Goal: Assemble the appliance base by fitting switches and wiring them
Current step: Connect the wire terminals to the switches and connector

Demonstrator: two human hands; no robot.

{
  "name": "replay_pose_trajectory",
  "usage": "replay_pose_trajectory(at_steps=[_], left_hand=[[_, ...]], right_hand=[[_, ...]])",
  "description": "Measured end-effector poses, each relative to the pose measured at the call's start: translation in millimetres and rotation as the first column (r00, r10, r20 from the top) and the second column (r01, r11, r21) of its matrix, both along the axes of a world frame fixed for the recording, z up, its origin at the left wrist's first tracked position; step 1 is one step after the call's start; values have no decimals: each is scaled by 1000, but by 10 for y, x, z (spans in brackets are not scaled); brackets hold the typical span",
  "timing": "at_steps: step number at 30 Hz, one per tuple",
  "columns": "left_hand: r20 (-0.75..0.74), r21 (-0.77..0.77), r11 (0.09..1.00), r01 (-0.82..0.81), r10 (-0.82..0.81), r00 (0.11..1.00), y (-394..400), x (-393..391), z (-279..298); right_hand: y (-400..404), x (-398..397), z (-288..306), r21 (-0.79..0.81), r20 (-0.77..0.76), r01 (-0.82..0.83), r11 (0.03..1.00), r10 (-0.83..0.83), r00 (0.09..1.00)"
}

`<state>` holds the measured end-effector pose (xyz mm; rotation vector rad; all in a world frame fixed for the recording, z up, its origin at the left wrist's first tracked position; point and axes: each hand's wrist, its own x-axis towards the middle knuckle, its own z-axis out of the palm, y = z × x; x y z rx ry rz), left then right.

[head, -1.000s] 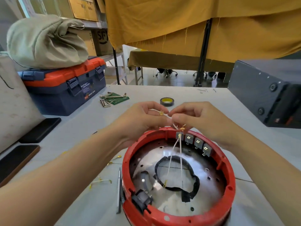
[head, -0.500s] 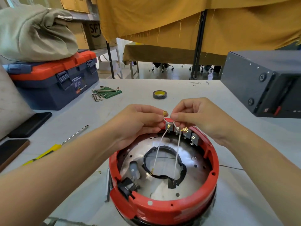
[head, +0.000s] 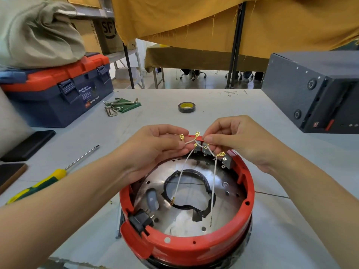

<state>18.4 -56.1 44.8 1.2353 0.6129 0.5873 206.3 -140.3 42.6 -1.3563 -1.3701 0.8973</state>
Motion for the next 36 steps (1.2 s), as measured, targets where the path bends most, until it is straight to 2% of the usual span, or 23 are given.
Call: replay_pose_trajectory(at_steps=[5, 13, 16, 20, 27, 36], left_hand=[[-15, 9, 997, -78, 78, 997, -15, 24, -14], [-153, 227, 964, -139, 176, 972, -49, 113, -56], [-165, 264, 952, -153, 201, 966, -55, 147, -70], [-180, 310, 938, -158, 221, 958, -53, 155, -74], [-203, 371, 919, -136, 223, 954, -26, 132, -85], [-280, 459, 888, -35, 182, 942, -11, 142, -90]], right_hand=[[-16, 5, 2, -27, 31, -16, 999, 17, 999], [-35, 50, 1, -96, 102, -46, 994, 56, 993], [-41, 51, -5, -97, 134, -69, 993, 82, 988], [-30, 79, -16, -70, 141, -29, 997, 39, 989], [2, 91, -57, -5, 183, 6, 1000, -5, 983], [18, 152, -11, -96, 226, -132, 987, 151, 962]])
